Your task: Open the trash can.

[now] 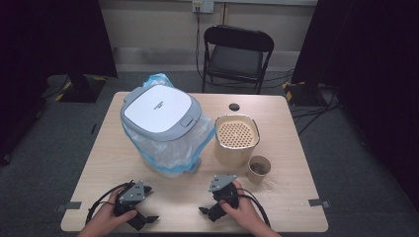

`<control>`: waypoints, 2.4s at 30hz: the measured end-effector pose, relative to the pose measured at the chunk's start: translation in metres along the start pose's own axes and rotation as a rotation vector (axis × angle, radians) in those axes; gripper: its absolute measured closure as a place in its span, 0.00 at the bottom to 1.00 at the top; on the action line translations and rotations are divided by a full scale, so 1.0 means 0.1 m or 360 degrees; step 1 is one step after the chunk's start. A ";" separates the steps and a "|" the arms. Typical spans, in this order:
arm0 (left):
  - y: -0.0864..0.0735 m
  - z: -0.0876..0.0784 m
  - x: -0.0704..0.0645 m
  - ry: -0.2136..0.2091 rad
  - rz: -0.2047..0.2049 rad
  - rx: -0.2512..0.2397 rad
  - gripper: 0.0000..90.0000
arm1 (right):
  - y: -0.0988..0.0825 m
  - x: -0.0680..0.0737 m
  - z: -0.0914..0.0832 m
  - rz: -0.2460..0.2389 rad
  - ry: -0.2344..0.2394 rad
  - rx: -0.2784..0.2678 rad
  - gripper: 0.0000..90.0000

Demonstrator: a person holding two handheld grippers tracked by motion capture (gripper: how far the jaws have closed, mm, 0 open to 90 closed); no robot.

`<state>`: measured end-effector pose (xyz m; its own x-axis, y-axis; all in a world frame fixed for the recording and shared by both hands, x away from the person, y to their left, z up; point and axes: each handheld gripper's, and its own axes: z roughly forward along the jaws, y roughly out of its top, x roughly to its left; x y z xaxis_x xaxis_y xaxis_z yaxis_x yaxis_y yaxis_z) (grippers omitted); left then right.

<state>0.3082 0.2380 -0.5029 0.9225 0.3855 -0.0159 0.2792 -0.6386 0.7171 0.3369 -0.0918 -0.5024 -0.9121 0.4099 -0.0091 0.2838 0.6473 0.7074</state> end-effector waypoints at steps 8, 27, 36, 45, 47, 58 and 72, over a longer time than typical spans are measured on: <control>0.00 0.00 0.00 0.0001 -0.0001 -0.0002 0.00 | 0.00 0.00 0.00 -0.0003 0.0006 0.0002 0.00; -0.01 0.00 -0.01 0.0006 -0.0024 -0.0019 0.00 | 0.08 -0.04 -0.05 -0.0056 0.0069 0.0089 0.19; -0.01 0.00 -0.01 0.0006 -0.0025 -0.0021 0.00 | 0.26 -0.07 -0.20 -0.0048 0.0116 0.0075 0.17; -0.01 0.00 -0.01 0.0004 -0.0022 -0.0018 0.00 | 0.41 -0.05 -0.32 -0.0132 0.0140 0.0125 0.17; -0.01 0.00 -0.01 0.0004 -0.0022 -0.0018 0.00 | 0.45 -0.04 -0.36 -0.0130 0.0144 0.0119 0.17; -0.01 -0.01 0.00 -0.0005 -0.0008 -0.0010 0.00 | 0.63 -0.07 -0.51 -0.0178 0.0119 0.0144 0.17; -0.01 -0.01 0.00 -0.0003 -0.0009 -0.0009 0.00 | 0.89 -0.24 -0.69 -0.0182 0.0091 0.0107 0.17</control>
<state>0.3073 0.2391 -0.5033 0.9214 0.3880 -0.0211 0.2829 -0.6325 0.7210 0.3636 -0.0885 -0.3904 -0.9546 0.2945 -0.0453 0.1942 0.7303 0.6549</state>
